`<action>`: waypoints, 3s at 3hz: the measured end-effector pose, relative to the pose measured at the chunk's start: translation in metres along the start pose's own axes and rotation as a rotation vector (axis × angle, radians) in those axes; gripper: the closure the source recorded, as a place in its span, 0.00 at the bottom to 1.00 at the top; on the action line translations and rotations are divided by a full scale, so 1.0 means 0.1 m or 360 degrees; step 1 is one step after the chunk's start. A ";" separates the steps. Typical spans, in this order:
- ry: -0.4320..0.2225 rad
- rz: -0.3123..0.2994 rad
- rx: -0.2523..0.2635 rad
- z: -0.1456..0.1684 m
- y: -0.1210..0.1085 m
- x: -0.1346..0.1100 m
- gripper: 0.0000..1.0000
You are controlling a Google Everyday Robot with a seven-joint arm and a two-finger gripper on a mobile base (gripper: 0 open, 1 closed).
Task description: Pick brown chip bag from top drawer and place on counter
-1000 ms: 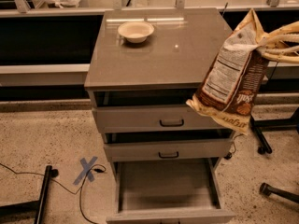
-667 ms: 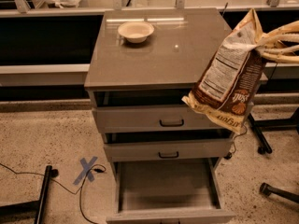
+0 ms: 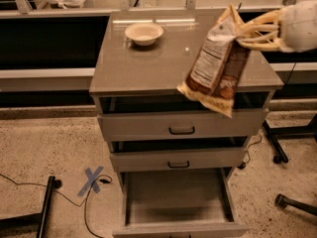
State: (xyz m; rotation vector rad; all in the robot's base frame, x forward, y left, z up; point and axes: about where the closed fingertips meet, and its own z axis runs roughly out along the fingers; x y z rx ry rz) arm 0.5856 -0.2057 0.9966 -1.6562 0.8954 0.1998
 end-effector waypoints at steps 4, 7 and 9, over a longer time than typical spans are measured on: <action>0.0097 0.0118 0.0322 0.41 -1.07 0.99 0.73; 0.0070 0.0117 0.0310 0.54 -1.08 0.98 0.04; 0.0067 0.0117 0.0308 0.56 -1.08 0.98 0.00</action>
Offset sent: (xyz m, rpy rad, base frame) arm 0.1688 0.0003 0.0040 0.1973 -0.0070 -0.1062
